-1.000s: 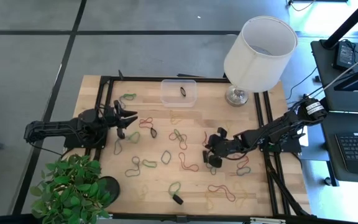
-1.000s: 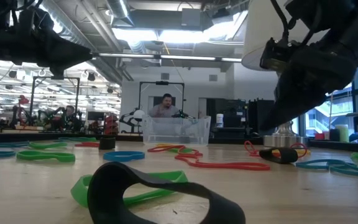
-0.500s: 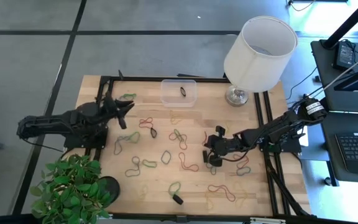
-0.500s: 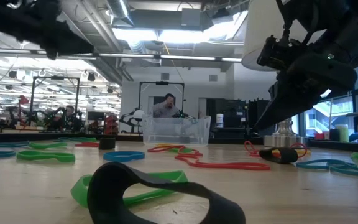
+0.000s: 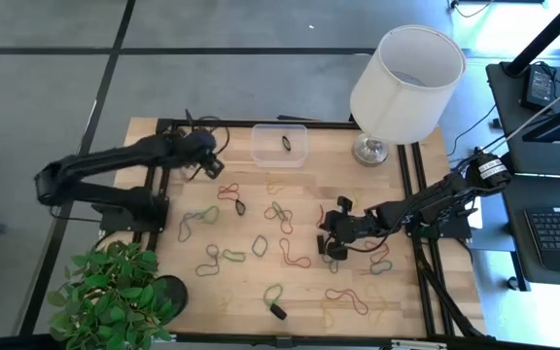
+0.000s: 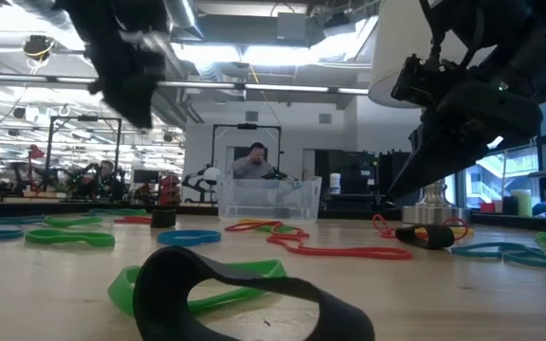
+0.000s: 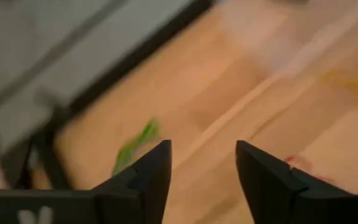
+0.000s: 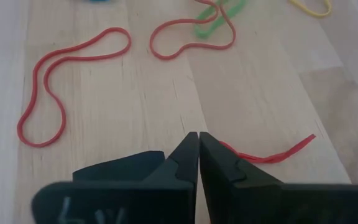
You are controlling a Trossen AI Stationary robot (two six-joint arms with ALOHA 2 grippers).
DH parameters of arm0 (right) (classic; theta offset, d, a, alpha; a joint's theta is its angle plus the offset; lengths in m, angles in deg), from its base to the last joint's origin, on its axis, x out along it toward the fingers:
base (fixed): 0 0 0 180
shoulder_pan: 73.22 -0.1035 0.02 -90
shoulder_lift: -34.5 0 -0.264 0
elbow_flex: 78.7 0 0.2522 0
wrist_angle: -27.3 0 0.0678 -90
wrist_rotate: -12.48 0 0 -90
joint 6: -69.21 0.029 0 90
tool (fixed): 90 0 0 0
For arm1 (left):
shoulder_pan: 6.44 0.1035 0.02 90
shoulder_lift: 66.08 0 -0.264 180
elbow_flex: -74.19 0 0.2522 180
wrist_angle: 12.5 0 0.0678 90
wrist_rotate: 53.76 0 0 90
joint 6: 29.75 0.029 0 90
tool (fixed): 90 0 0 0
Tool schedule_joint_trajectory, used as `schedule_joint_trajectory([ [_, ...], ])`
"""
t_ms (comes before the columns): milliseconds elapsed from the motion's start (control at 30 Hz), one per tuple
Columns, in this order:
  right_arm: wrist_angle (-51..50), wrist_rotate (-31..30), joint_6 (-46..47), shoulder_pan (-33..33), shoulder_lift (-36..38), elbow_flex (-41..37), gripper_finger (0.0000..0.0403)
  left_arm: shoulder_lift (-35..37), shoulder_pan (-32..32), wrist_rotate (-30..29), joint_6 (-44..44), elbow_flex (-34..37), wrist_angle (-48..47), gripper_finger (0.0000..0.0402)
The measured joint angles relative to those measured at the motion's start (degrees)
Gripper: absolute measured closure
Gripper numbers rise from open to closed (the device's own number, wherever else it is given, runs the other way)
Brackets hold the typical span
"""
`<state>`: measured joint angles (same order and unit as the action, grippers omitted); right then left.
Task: Pick and place rubber bands into bin
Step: Put the blue rubber band into the transparent bin
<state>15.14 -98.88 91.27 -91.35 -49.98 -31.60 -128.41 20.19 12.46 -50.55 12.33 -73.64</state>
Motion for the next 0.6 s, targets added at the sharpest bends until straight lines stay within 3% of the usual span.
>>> schedule_joint_trajectory([
  [200,0.33,-0.01,0.21,0.0,0.0,0.0,0.0384,-10.76,11.57,9.06,-1.36,-0.59,-2.72,0.0207],
  [600,0.98,0.0,0.34,0.0,0.0,0.0,0.0384,-24.5,22.35,6.58,-5.53,-0.59,-1.7,0.0228],
])
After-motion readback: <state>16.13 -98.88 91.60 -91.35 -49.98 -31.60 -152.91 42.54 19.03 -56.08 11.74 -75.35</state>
